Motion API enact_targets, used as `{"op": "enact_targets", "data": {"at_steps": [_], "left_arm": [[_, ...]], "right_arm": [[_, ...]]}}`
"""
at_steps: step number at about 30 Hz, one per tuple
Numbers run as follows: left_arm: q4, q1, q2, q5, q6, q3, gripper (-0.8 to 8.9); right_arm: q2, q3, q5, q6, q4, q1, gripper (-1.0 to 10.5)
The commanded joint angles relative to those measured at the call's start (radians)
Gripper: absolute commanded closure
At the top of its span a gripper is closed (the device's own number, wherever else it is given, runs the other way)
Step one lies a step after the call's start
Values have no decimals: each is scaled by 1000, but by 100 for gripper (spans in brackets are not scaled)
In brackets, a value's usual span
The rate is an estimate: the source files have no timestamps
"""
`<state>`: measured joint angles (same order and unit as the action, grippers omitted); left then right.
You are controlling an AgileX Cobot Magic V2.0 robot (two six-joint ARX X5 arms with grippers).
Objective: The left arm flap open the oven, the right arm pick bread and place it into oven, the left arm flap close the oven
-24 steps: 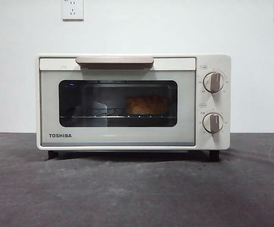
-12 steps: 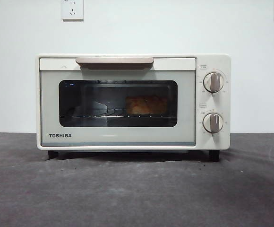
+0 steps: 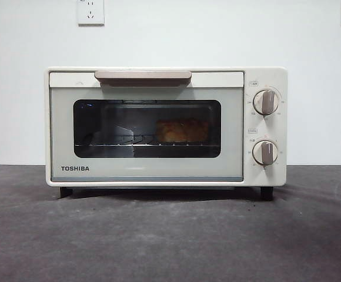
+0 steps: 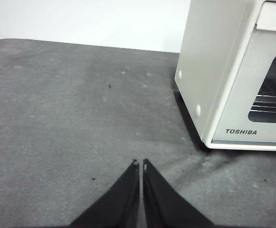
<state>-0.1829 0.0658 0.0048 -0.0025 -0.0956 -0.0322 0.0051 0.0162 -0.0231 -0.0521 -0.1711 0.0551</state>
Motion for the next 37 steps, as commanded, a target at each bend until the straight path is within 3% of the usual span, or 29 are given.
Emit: {"op": "enact_targets", "data": {"at_steps": [1, 37], "left_arm": [[-5, -1, -2, -3, 5, 20, 794], [-5, -1, -2, -3, 5, 20, 794]], "right_arm": [[-2, -7, 0, -1, -5, -5, 940], [-2, -7, 1, -1, 17, -5, 940]]}}
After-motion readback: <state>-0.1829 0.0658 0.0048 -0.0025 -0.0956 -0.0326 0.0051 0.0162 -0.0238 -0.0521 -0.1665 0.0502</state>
